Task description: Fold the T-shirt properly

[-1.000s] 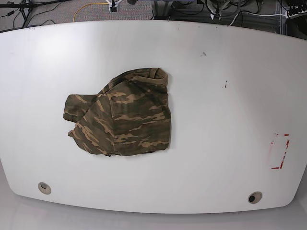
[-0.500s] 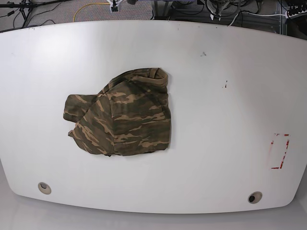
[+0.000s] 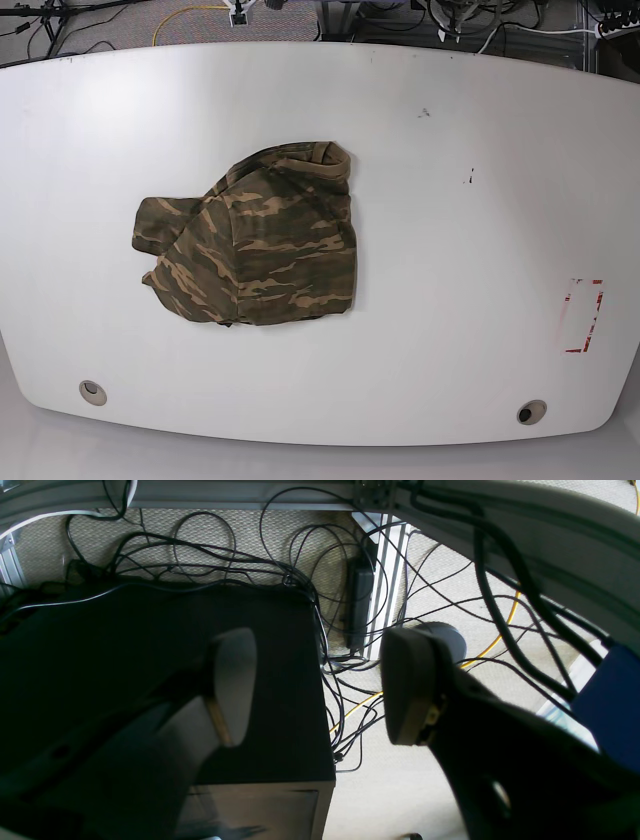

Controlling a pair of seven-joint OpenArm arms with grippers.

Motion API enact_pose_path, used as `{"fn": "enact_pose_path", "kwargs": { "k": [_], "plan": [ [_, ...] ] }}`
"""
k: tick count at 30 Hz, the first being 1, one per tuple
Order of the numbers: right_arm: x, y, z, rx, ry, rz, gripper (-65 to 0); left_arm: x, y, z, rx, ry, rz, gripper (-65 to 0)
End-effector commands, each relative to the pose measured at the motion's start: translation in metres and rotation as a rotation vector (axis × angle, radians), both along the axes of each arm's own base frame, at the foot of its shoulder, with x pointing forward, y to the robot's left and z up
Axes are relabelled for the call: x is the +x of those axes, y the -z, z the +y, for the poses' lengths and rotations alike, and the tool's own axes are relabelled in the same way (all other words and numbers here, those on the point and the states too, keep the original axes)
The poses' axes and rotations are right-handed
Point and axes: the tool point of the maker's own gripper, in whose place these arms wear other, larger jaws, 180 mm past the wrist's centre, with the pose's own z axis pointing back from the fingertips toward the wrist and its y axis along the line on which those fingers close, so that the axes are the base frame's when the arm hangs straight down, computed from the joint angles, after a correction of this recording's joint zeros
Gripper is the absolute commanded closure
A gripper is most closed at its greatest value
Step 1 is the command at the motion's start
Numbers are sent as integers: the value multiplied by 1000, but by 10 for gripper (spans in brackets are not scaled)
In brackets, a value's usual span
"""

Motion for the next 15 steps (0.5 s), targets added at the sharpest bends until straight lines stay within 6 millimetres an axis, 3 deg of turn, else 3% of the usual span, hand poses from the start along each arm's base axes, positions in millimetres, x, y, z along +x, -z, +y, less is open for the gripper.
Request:
{"fn": "enact_pose_path", "kwargs": {
  "k": [1,15],
  "plan": [
    [-4,-1,-3,-6,5,0,-102,-2,0,2,2,3,2,-370],
    [-4,-2,-6,-11,3,-6,-103,-5,-1,2,2,5,4,-372]
  ]
}}
